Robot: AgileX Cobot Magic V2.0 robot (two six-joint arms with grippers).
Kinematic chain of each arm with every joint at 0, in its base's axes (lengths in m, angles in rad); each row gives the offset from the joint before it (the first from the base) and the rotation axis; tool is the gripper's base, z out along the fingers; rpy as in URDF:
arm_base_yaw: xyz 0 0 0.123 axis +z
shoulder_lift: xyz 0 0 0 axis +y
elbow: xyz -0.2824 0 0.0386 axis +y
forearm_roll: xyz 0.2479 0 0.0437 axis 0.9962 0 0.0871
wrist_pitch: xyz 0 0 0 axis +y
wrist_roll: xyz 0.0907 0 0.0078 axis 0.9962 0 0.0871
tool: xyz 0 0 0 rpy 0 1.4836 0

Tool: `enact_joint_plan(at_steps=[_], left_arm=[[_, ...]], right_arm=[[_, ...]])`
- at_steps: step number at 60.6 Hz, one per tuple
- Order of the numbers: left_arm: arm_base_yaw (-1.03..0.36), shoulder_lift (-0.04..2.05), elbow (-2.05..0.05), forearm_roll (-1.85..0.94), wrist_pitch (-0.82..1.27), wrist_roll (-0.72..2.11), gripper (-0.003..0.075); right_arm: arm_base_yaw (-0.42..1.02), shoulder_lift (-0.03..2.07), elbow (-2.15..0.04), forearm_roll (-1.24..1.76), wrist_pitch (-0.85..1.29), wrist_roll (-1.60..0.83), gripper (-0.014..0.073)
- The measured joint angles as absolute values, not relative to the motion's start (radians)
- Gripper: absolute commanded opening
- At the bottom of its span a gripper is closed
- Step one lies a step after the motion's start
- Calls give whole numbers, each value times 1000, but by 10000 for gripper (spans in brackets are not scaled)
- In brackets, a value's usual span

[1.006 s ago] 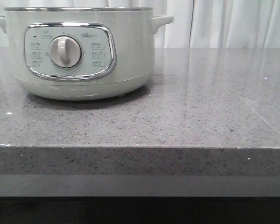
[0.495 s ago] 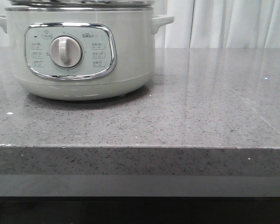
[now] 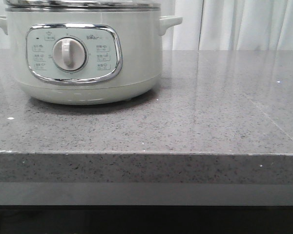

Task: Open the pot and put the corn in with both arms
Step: 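Lower the glass lid onto the pot with the left gripper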

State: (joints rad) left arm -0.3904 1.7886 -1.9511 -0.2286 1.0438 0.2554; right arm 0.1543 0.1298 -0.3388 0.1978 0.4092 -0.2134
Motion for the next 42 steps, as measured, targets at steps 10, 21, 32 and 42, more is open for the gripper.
enact_joint_plan(at_steps=[10, 21, 32, 42], left_arm=[[-390, 1789, -1947, -229, 1032, 255, 384], [-390, 1787, -1949, -231, 990, 255, 549], [-390, 1769, -1977, -231, 982, 255, 547], [-390, 1697, -1982, -231, 1019, 255, 380]], right_arm=[[154, 130, -339, 198, 409, -213, -66], [154, 130, -339, 198, 409, -213, -66], [154, 130, -339, 198, 409, -213, -66], [154, 130, -339, 198, 409, -213, -66]])
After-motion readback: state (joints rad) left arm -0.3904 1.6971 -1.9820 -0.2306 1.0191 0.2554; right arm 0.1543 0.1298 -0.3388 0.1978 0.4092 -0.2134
